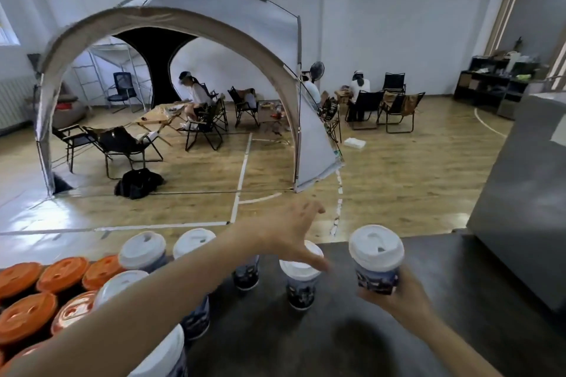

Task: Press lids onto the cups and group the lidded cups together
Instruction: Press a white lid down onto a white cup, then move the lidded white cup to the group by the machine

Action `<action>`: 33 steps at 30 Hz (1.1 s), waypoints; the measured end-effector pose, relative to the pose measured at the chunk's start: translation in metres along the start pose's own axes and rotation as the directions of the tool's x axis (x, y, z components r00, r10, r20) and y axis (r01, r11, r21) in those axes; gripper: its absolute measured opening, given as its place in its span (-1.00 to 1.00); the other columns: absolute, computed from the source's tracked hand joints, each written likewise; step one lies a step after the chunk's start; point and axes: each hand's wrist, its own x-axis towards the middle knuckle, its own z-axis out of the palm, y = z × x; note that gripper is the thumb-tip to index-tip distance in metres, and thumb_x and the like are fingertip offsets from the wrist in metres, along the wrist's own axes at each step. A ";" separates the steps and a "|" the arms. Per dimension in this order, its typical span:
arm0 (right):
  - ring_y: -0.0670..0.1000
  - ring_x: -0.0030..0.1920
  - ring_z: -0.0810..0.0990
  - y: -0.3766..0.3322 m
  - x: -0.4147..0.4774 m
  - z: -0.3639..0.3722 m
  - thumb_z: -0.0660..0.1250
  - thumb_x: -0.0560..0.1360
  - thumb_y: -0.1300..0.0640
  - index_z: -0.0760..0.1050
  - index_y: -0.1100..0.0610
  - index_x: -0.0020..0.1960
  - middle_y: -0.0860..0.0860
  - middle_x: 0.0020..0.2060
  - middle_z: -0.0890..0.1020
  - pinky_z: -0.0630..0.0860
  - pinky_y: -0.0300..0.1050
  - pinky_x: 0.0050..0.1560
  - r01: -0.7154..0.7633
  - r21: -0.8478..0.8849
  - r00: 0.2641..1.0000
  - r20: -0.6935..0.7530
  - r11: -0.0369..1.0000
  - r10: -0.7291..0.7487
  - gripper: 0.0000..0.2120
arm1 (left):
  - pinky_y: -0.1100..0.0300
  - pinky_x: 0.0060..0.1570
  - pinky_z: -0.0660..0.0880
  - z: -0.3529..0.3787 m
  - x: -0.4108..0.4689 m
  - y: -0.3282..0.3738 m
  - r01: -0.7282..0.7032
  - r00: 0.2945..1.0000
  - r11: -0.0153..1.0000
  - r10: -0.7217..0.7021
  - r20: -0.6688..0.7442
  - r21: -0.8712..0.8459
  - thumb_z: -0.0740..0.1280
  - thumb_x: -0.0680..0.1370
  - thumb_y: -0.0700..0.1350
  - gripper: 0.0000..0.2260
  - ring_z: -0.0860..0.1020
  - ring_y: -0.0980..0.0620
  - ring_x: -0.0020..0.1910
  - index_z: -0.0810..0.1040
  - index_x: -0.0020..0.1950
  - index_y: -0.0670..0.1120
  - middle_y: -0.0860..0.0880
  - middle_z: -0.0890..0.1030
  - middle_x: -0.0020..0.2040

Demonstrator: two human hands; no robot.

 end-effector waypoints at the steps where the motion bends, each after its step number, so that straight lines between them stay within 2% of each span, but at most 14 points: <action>1: -0.17 -0.02 0.68 0.016 -0.002 0.002 0.64 0.29 0.33 0.50 0.19 0.23 0.06 0.06 0.66 0.52 -0.45 -0.18 -0.030 -0.035 1.000 0.004 0.999 0.030 -0.42 | -0.05 0.48 0.30 0.015 0.004 -0.005 0.006 1.000 0.997 -0.008 0.019 0.076 0.51 0.39 0.36 -0.04 0.29 -0.07 0.52 0.14 0.60 0.01 0.01 0.27 0.55; 3: 0.02 0.09 0.64 0.041 -0.004 0.005 0.67 0.24 0.33 0.48 0.18 0.27 0.03 0.08 0.64 0.52 -0.39 -0.03 -0.086 -0.042 0.995 -0.063 0.995 0.083 -0.33 | -0.08 0.49 0.26 0.041 0.012 -0.011 0.018 0.999 0.983 -0.025 0.033 0.180 0.50 0.41 0.35 -0.02 0.23 -0.14 0.53 0.09 0.62 -0.03 -0.05 0.22 0.57; 4: 0.08 0.12 0.62 0.048 -0.004 0.008 0.69 0.20 0.34 0.48 0.20 0.30 0.05 0.10 0.64 0.52 -0.25 0.06 -0.107 -0.038 0.989 -0.110 0.994 0.102 -0.26 | -0.09 0.50 0.23 0.051 0.016 -0.012 0.026 0.998 0.979 -0.038 0.054 0.203 0.49 0.42 0.34 -0.01 0.20 -0.17 0.55 0.07 0.63 -0.04 -0.08 0.19 0.59; 6: 0.10 0.11 0.63 0.055 -0.006 0.013 0.71 0.15 0.31 0.49 0.19 0.31 0.09 0.12 0.66 0.48 -0.08 0.13 -0.145 -0.026 0.979 -0.146 0.989 0.139 -0.21 | -0.13 0.49 0.22 0.068 0.023 -0.011 0.050 0.994 0.969 -0.073 0.085 0.240 0.49 0.44 0.32 -0.02 0.19 -0.21 0.55 0.06 0.64 -0.07 -0.12 0.17 0.60; 10: 0.07 0.07 0.63 0.063 -0.006 0.019 0.71 0.17 0.31 0.48 0.06 0.21 0.05 0.07 0.67 0.49 -0.06 0.12 -0.136 0.003 0.970 -0.204 0.991 0.134 -0.29 | -0.16 0.39 0.37 0.095 0.036 -0.008 0.164 0.986 0.951 -0.169 -0.002 0.263 0.52 0.47 0.19 -0.14 0.33 -0.26 0.43 0.15 0.59 -0.08 -0.17 0.29 0.52; 13: 0.07 0.16 0.57 0.070 -0.013 0.023 0.72 0.14 0.26 0.39 0.05 0.28 0.03 0.15 0.57 0.51 0.02 0.20 -0.097 -0.060 0.976 -0.202 0.993 0.083 -0.17 | -0.15 0.32 0.42 0.107 0.033 0.000 0.193 0.980 0.963 -0.181 -0.080 0.188 0.54 0.46 0.14 -0.15 0.37 -0.22 0.38 0.15 0.57 -0.09 -0.13 0.33 0.46; 15: 0.06 0.13 0.56 0.080 -0.026 0.026 0.72 0.14 0.29 0.33 0.05 0.32 0.06 0.17 0.50 0.54 -0.03 0.13 -0.108 -0.066 0.971 -0.222 0.992 0.091 -0.11 | -0.07 0.28 0.43 0.115 0.021 0.005 0.182 0.979 0.977 -0.170 -0.112 0.112 0.55 0.44 0.15 -0.13 0.40 -0.16 0.35 0.13 0.55 -0.10 -0.09 0.38 0.41; 17: 0.03 -0.03 0.57 0.088 -0.045 0.033 0.70 0.19 0.29 0.36 -0.08 0.20 0.13 0.12 0.51 0.53 -0.27 -0.07 -0.110 -0.025 0.945 -0.313 0.994 0.097 -0.24 | 0.01 0.27 0.43 0.124 0.005 0.007 0.129 0.976 0.990 -0.117 -0.184 0.058 0.54 0.44 0.18 -0.22 0.40 -0.10 0.33 0.21 0.48 -0.04 -0.03 0.36 0.42; 20: 0.02 -0.16 0.63 0.081 -0.076 0.049 0.59 0.34 -0.15 0.49 -0.18 -0.04 0.05 -0.13 0.63 0.51 -0.38 -0.18 -0.023 0.038 0.904 -0.426 0.999 0.037 -0.67 | 0.09 0.34 0.44 0.146 -0.019 0.001 0.014 0.947 0.988 -0.063 -0.316 -0.154 0.54 0.42 0.19 -0.27 0.34 0.00 0.42 0.28 0.48 0.13 0.08 0.14 0.52; 22: 0.02 -0.04 0.68 0.061 -0.084 0.060 0.42 0.49 -0.06 0.58 -0.11 -0.03 -0.05 -0.13 0.70 0.52 -0.36 -0.06 0.031 0.132 0.942 -0.334 0.991 0.015 -0.91 | 0.20 0.37 0.41 0.161 -0.030 -0.003 -0.090 0.911 0.950 -0.043 -0.410 -0.299 0.56 0.41 0.15 -0.25 0.36 0.14 0.38 0.29 0.52 0.27 0.15 0.16 0.41; 25: -0.20 0.19 0.59 0.024 -0.076 0.073 0.23 0.57 -0.07 0.56 -0.05 0.19 -0.22 0.09 0.66 0.45 -0.26 0.21 0.077 0.250 0.988 -0.151 0.965 -0.039 -0.74 | 0.39 0.36 0.33 0.179 -0.042 -0.005 -0.185 0.860 0.874 -0.077 -0.504 -0.449 0.60 0.37 0.04 -0.15 0.38 0.28 0.39 0.23 0.56 0.23 0.20 0.30 0.40; 28: -0.25 0.15 0.60 0.002 -0.060 0.090 0.17 0.65 0.05 0.55 0.04 0.21 -0.21 0.06 0.69 0.46 -0.37 0.14 0.046 0.367 0.998 -0.064 0.929 -0.024 -0.77 | 0.38 0.45 0.24 0.194 -0.045 -0.001 -0.203 0.828 0.797 -0.170 -0.534 -0.569 0.65 0.32 -0.08 -0.07 0.31 0.26 0.51 0.20 0.57 0.03 0.18 0.34 0.50; 30: -0.21 0.09 0.64 0.000 -0.056 0.101 0.15 0.68 0.14 0.57 0.11 0.16 -0.17 0.01 0.72 0.49 -0.40 0.06 0.025 0.421 0.999 -0.045 0.907 -0.007 -0.78 | 0.39 0.44 0.26 0.206 -0.042 0.003 -0.221 0.787 0.706 -0.278 -0.550 -0.673 0.68 0.28 -0.17 -0.03 0.33 0.27 0.50 0.20 0.56 -0.07 0.29 0.34 0.49; 33: -0.14 0.11 0.65 0.005 -0.058 0.109 0.21 0.65 0.01 0.58 0.17 0.16 -0.08 0.04 0.71 0.51 -0.36 0.09 0.055 0.439 0.996 -0.091 0.897 -0.016 -0.72 | 0.27 0.38 0.41 0.229 -0.038 0.008 -0.207 0.749 0.569 -0.431 -0.503 -0.796 0.70 0.28 -0.19 -0.10 0.49 0.21 0.38 0.27 0.49 -0.05 0.24 0.51 0.34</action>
